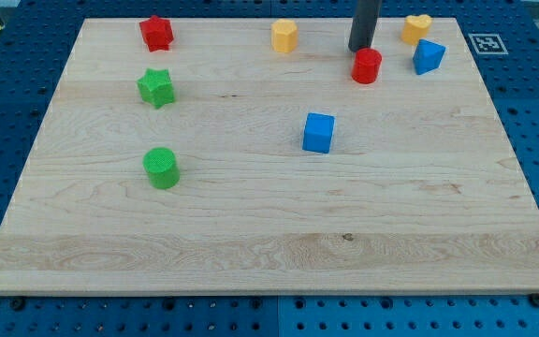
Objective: Move the green star diagonally to the green circle
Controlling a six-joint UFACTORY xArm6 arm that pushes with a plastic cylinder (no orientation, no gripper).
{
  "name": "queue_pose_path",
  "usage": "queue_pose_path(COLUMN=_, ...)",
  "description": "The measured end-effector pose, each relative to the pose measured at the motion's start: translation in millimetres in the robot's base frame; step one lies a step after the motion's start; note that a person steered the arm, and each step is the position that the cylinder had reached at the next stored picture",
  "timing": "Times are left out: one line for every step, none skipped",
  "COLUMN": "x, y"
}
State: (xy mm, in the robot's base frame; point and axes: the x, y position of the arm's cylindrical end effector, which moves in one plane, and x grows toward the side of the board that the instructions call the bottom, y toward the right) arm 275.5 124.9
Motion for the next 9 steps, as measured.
queue_pose_path(x=13.7, y=-44.2)
queue_pose_path(x=19.4, y=-91.6)
queue_pose_path(x=29.5, y=-138.6)
queue_pose_path(x=29.5, y=-210.1)
queue_pose_path(x=29.6, y=-271.9)
queue_pose_path(x=30.1, y=-312.7)
queue_pose_path(x=38.5, y=-287.5)
queue_pose_path(x=47.6, y=-210.8)
queue_pose_path(x=42.2, y=-186.5)
